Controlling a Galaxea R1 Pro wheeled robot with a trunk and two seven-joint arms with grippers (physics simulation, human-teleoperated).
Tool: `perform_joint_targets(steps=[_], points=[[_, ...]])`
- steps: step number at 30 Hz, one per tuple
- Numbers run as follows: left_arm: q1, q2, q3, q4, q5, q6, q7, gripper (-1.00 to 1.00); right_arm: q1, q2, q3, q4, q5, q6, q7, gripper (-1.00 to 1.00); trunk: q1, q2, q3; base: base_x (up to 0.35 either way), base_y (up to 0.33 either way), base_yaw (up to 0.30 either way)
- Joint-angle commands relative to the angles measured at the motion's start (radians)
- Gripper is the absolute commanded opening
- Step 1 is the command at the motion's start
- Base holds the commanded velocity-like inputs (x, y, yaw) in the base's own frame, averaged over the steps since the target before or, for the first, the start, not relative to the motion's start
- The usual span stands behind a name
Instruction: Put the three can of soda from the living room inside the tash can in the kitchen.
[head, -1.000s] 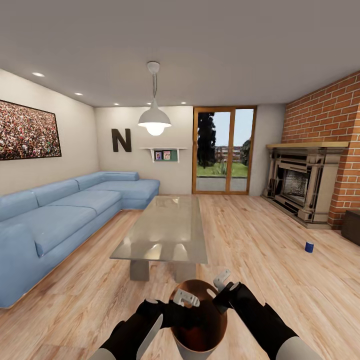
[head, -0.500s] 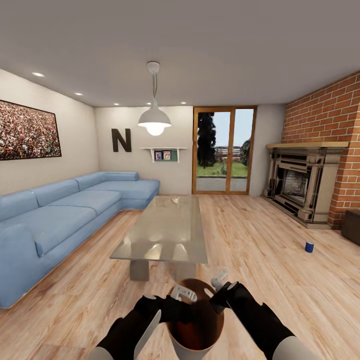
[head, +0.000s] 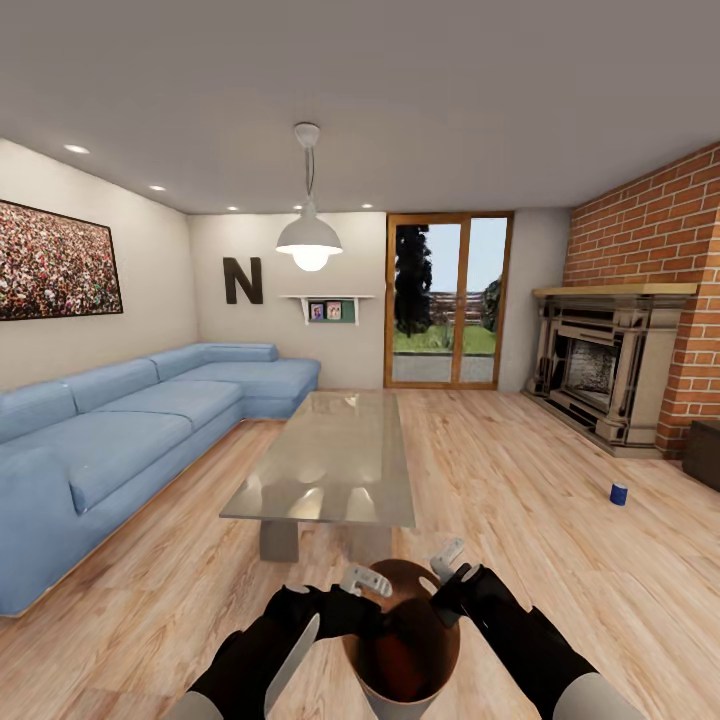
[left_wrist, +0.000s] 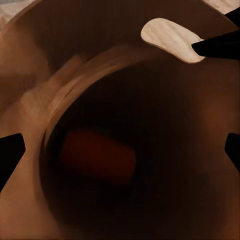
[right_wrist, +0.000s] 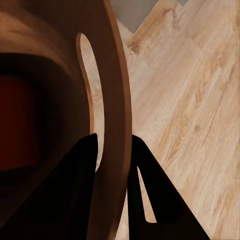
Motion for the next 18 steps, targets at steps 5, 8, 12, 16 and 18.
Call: perform_joint_targets(steps=[5,8,12,16,18], points=[[0.002,0.04,0.003,-0.055,-0.027,0.024,0.014,1.0,-0.001,0.0,0.001,0.001,-0.014,0.002,0.005,-1.0,0.0,0.0,0.0,0.0,0.0,0.0],[0.002,0.041,0.003,-0.115,-0.027,0.04,0.014,1.0,-0.001,0.0,0.001,0.001,-0.014,0.002,0.005,-1.0,0.0,0.0,0.0,0.0,0.0,0.0],[0.002,0.041,0.003,-0.164,-0.026,0.067,0.014,1.0,-0.001,0.0,0.001,0.002,-0.014,0.002,0.005,-1.0,0.0,0.0,0.0,0.0,0.0,0.0],[0.005,0.042,0.005,-0.275,-0.024,0.109,0.014,1.0,-0.001,0.0,0.001,0.002,-0.014,0.002,0.005,-1.0,0.0,0.0,0.0,0.0,0.0,0.0],[0.01,0.042,0.006,-0.319,-0.022,0.139,0.013,1.0,-0.001,0.0,0.001,0.002,-0.014,0.002,0.004,-1.0,0.0,0.0,0.0,0.0,0.0,0.0]])
